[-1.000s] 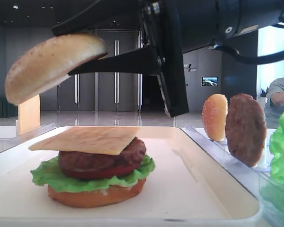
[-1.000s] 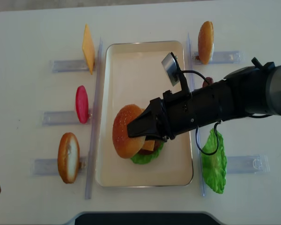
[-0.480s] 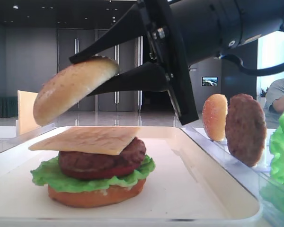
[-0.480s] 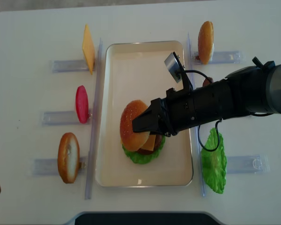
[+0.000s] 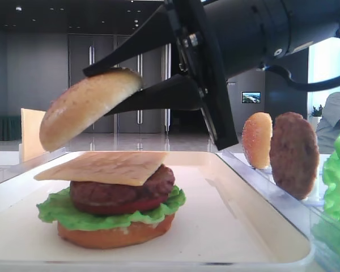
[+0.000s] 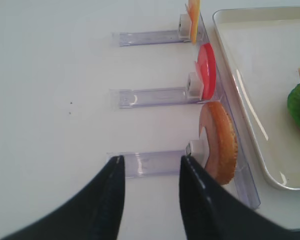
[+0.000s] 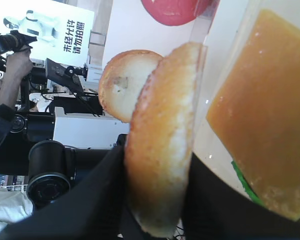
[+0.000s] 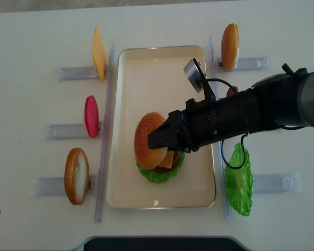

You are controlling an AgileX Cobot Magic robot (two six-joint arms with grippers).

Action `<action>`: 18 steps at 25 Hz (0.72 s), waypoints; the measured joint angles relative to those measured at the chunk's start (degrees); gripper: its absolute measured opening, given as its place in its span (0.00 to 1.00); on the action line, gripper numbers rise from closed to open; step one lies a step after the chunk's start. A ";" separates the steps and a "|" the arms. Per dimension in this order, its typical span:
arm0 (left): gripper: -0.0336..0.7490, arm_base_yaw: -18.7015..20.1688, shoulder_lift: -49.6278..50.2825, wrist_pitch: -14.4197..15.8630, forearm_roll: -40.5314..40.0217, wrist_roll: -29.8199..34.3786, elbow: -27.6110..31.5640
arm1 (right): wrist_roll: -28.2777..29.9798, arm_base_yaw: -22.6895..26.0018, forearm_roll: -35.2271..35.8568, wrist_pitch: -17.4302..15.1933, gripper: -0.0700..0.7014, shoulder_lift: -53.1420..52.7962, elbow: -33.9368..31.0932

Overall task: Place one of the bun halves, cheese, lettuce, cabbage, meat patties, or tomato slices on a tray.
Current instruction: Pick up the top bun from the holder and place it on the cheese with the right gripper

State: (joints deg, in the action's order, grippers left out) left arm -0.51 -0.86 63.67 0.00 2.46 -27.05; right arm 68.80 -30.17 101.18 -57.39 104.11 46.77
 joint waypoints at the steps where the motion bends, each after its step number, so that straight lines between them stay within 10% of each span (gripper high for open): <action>1: 0.40 0.00 0.00 0.00 0.00 0.00 0.00 | 0.00 0.00 0.00 -0.06 0.42 0.00 0.00; 18: 0.40 0.00 0.00 0.00 0.00 0.00 0.00 | -0.41 0.11 0.43 -4.01 0.42 1.96 0.00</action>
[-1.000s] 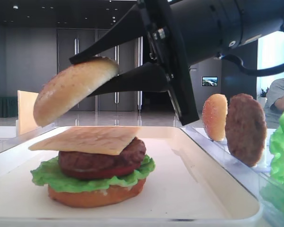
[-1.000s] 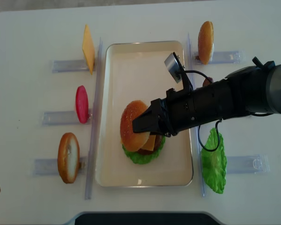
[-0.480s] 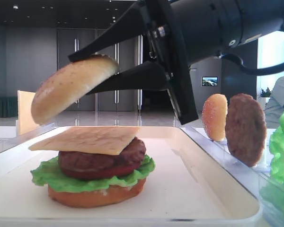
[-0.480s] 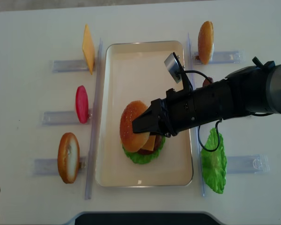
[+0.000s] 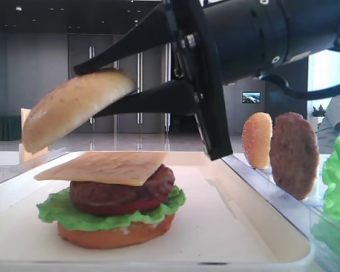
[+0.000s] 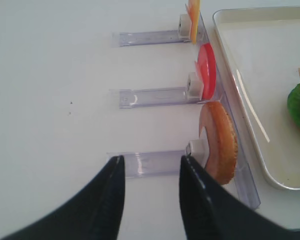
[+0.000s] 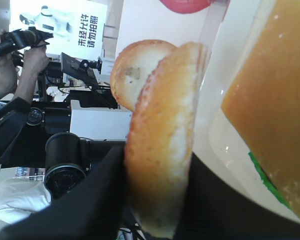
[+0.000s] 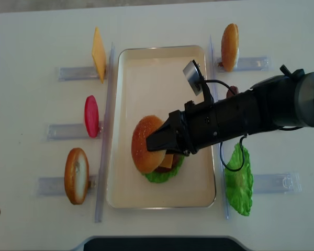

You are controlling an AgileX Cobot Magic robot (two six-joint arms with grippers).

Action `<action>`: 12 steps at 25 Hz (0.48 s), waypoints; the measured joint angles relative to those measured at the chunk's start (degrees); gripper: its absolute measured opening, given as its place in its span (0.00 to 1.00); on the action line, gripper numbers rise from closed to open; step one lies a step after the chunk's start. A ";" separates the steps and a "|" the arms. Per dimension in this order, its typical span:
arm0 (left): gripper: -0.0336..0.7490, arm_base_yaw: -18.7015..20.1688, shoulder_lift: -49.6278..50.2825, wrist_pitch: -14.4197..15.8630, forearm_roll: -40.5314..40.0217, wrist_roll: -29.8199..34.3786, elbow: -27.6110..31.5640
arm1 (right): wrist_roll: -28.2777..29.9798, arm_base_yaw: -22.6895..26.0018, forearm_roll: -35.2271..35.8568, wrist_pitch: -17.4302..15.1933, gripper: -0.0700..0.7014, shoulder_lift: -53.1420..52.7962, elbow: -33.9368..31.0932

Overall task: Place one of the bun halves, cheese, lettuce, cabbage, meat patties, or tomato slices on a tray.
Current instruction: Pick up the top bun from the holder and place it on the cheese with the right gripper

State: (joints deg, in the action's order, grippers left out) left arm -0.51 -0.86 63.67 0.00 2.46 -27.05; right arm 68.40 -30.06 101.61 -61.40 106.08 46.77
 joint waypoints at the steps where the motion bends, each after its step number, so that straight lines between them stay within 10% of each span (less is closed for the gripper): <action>1: 0.40 0.00 0.00 0.00 0.00 0.00 0.00 | 0.00 0.00 0.00 -0.56 0.42 0.58 0.00; 12: 0.40 0.00 0.00 0.00 0.00 0.00 0.00 | 0.43 2.49 0.15 -1.80 0.42 2.05 0.00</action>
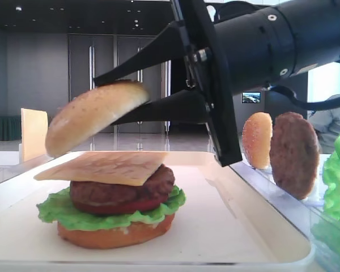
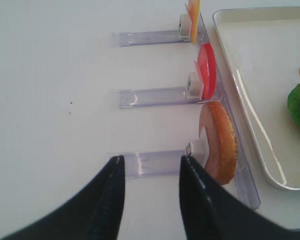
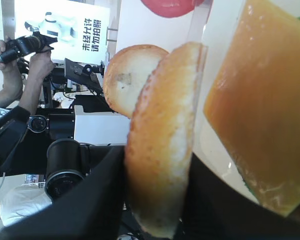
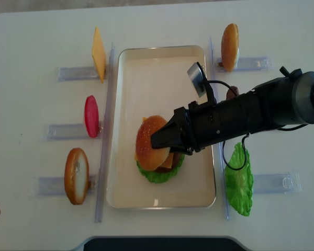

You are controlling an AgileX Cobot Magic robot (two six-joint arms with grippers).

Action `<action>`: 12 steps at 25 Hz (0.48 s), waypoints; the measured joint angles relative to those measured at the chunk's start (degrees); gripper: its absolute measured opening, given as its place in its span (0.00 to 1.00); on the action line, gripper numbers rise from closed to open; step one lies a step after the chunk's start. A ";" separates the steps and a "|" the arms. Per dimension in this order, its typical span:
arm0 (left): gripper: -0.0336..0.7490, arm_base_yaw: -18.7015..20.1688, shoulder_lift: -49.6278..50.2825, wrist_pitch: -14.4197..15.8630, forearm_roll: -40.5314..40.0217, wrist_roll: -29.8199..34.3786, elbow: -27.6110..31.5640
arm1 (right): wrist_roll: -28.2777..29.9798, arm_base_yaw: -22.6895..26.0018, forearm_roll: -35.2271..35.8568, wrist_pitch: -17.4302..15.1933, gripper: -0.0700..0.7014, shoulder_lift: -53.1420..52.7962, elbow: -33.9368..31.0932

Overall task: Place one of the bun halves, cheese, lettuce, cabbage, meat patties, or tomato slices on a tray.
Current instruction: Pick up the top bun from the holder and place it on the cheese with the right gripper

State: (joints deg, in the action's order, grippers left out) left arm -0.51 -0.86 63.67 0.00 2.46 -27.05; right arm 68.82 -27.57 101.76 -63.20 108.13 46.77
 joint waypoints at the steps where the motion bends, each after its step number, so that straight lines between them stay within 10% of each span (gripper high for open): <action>1: 0.40 0.00 0.00 0.00 0.00 0.00 0.00 | 0.14 0.30 0.00 0.07 0.42 0.00 0.00; 12: 0.40 0.00 0.00 0.00 0.00 0.00 0.00 | 1.09 1.32 -0.30 0.12 0.42 1.78 0.00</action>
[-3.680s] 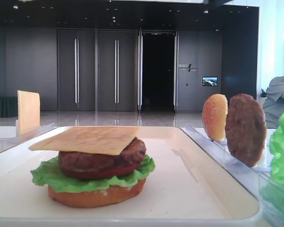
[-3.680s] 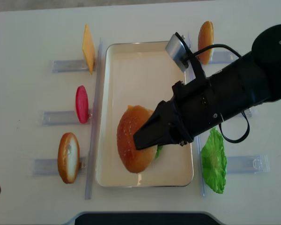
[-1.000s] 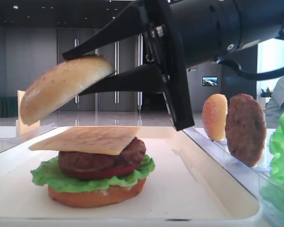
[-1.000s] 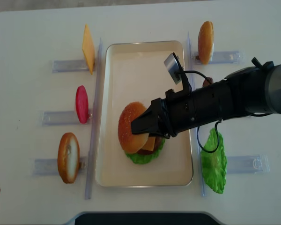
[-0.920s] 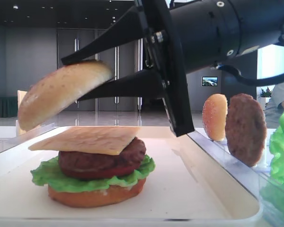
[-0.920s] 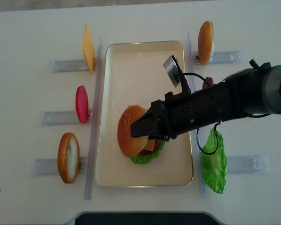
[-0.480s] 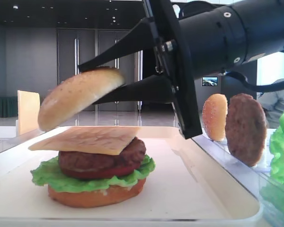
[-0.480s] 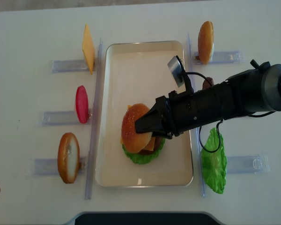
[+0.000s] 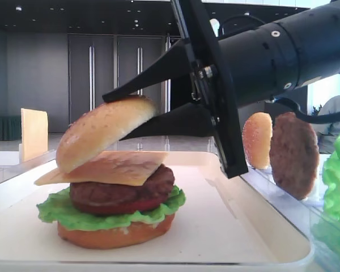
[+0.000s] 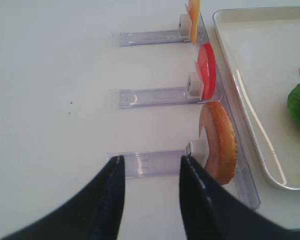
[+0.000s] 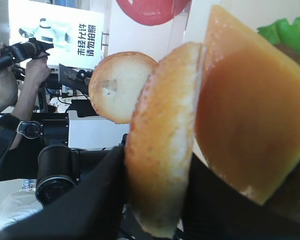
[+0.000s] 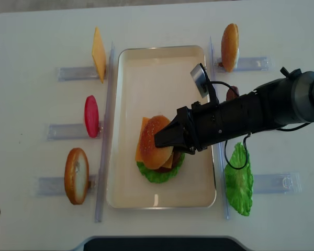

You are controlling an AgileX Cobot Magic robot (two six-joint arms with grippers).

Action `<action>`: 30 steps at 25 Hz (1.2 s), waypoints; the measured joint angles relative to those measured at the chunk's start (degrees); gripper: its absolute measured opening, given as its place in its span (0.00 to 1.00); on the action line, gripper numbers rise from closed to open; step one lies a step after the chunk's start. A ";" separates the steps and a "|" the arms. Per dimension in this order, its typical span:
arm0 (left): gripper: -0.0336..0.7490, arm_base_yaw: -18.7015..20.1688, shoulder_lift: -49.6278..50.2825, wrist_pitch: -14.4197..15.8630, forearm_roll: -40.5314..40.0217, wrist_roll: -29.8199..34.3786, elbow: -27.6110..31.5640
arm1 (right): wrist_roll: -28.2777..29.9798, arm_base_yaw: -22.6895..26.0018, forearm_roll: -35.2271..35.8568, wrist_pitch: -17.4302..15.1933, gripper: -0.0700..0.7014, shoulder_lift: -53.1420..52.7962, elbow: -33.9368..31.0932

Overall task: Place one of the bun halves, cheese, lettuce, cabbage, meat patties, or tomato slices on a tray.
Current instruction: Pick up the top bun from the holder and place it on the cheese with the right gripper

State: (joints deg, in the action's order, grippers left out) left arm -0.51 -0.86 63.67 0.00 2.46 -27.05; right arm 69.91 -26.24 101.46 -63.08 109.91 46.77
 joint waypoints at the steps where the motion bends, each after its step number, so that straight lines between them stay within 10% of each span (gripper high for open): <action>1: 0.40 0.00 0.00 0.00 0.00 0.00 0.00 | 0.14 0.00 0.00 0.00 0.42 0.00 0.00; 20: 0.40 0.00 0.00 0.00 0.00 0.00 0.00 | 0.26 0.00 0.00 -0.29 0.42 0.00 0.00; 30: 0.40 0.00 0.00 0.00 0.00 0.00 0.00 | 0.26 0.00 -1.62 -0.03 0.61 -0.11 0.00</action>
State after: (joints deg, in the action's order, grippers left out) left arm -0.51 -0.86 63.67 0.00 2.46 -27.05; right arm 70.17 -26.24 99.85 -63.11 109.80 46.77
